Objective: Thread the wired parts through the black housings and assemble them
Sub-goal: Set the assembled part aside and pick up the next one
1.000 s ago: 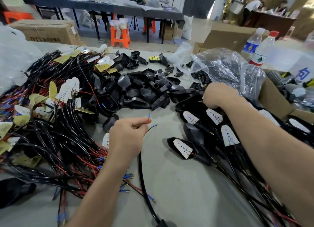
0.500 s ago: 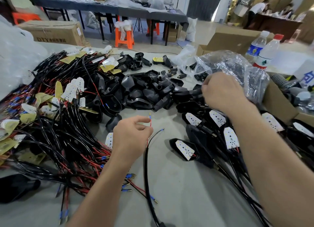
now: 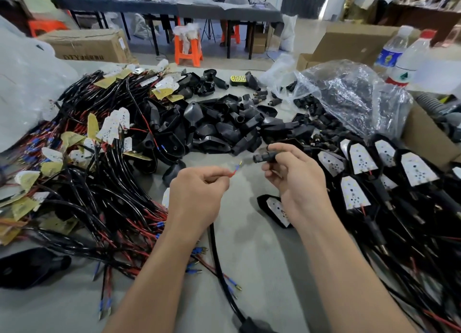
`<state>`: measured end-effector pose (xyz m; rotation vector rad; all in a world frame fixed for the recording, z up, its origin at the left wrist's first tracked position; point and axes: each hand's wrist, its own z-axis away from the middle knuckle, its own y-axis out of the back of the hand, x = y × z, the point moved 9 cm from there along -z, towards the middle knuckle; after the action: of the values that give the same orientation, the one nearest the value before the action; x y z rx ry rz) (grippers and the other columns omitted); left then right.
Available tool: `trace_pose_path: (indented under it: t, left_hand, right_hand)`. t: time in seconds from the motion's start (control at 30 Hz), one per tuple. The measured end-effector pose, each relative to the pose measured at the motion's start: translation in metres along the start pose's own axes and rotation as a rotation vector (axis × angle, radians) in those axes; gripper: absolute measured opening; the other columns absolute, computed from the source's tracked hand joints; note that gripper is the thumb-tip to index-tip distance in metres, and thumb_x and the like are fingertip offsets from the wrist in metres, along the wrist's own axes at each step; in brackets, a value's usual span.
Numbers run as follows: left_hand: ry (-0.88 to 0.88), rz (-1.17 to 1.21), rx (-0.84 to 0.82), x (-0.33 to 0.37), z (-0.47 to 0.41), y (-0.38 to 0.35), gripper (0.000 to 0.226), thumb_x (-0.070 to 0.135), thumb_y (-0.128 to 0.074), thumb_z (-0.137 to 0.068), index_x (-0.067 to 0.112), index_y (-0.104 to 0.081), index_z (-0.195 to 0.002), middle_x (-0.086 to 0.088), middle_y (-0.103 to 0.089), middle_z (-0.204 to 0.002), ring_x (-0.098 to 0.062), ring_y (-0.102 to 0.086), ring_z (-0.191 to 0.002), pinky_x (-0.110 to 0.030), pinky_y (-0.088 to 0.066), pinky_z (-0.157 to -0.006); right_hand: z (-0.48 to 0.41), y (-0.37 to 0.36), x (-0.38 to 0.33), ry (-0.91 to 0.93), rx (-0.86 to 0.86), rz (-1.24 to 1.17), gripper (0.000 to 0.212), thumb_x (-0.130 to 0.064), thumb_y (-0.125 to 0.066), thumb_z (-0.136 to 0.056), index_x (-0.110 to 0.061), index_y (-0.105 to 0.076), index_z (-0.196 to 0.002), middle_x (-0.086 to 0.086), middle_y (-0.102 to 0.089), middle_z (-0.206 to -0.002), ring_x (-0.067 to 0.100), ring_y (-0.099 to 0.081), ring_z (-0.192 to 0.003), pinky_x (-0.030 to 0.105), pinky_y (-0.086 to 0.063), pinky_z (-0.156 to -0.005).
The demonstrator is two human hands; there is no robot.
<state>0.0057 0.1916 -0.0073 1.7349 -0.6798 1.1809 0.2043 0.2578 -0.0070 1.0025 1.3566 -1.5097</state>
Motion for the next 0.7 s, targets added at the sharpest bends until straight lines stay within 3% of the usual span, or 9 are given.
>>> trace_pose_path:
  t: [0.1, 0.33, 0.53, 0.7]
  left_hand:
    - [-0.022, 0.009, -0.038, 0.003, 0.001, -0.005, 0.039, 0.02, -0.076, -0.084, 0.058, -0.075, -0.077, 0.013, -0.074, -0.066, -0.02, -0.068, -0.064, -0.017, -0.045, -0.052]
    - [-0.044, 0.044, -0.072, 0.003, 0.003, -0.008, 0.03, 0.023, -0.076, -0.086, 0.052, -0.078, -0.078, -0.011, -0.064, -0.06, -0.011, -0.043, -0.051, -0.02, -0.033, -0.047]
    - [-0.035, 0.017, -0.095, 0.002, 0.002, -0.012, 0.03, 0.02, -0.075, -0.087, 0.048, -0.078, -0.078, 0.01, -0.051, -0.049, -0.008, -0.039, -0.049, -0.018, -0.032, -0.047]
    - [-0.015, 0.016, -0.081, -0.002, 0.001, -0.007, 0.028, 0.014, -0.073, -0.088, 0.039, -0.081, -0.077, 0.015, -0.048, -0.045, -0.006, -0.037, -0.043, -0.013, -0.029, -0.044]
  right_hand:
    - [-0.001, 0.0, 0.002, -0.009, -0.009, -0.019, 0.028, 0.006, -0.047, -0.097, -0.011, -0.068, -0.097, 0.01, -0.064, -0.086, 0.02, -0.058, -0.064, 0.027, -0.051, -0.062]
    - [-0.003, 0.003, -0.003, 0.046, -0.019, 0.012, 0.021, 0.002, -0.05, -0.101, -0.015, -0.059, -0.093, 0.003, -0.059, -0.076, 0.019, -0.057, -0.062, 0.024, -0.05, -0.058]
    - [0.0, -0.006, -0.01, 0.091, -0.149, 0.158, 0.024, 0.006, -0.05, -0.098, -0.013, -0.064, -0.096, 0.014, -0.053, -0.085, 0.016, -0.054, -0.063, 0.023, -0.049, -0.059]
    - [0.002, -0.015, -0.012, 0.117, -0.258, 0.228, 0.026, 0.005, -0.052, -0.096, -0.015, -0.069, -0.096, 0.01, -0.046, -0.074, 0.015, -0.053, -0.065, 0.021, -0.049, -0.061]
